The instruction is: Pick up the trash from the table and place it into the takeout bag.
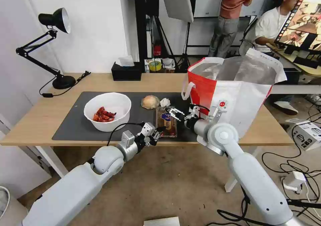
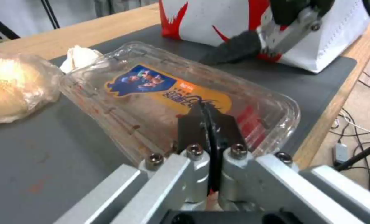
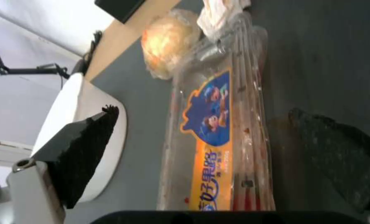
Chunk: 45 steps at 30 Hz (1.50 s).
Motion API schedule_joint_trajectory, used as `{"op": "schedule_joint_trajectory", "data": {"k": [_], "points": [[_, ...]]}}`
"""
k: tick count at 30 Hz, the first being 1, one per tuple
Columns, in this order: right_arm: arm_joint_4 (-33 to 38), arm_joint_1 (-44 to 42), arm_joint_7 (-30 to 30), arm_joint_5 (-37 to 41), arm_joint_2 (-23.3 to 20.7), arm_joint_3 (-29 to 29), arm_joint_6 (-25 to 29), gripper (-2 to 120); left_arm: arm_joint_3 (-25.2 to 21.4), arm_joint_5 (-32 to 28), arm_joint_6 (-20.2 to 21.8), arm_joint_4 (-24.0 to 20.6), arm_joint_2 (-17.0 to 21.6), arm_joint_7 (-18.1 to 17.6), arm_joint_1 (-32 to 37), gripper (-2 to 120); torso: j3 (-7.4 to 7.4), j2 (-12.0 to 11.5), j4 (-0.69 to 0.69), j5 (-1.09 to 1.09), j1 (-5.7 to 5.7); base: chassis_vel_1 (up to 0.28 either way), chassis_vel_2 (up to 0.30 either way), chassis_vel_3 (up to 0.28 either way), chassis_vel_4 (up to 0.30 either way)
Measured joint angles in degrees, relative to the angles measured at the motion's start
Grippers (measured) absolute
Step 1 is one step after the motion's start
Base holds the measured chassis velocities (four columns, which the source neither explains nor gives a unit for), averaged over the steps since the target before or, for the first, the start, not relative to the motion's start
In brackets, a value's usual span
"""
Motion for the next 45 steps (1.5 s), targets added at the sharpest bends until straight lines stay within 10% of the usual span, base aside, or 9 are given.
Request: {"op": "schedule_joint_trajectory", "data": {"k": [38, 45], "points": [[-7.9, 6.0, -1.3, -0.5, 2.9, -4.0, -6.6, 100, -0.3, 0.1, -0.7, -0.4, -0.1, -0.1, 1.2, 0, 0.00, 0.0, 0.00, 0.00, 0.00, 0.000, 0.000, 0.000, 0.000], [-8.7, 6.3, -1.3, -0.5, 2.8, -4.4, -7.7, 79, -0.4, 0.0, -0.9, -0.6, 0.0, 0.0, 1.4, 0, 0.00, 0.0, 0.00, 0.00, 0.00, 0.000, 0.000, 0.000, 0.000]]}}
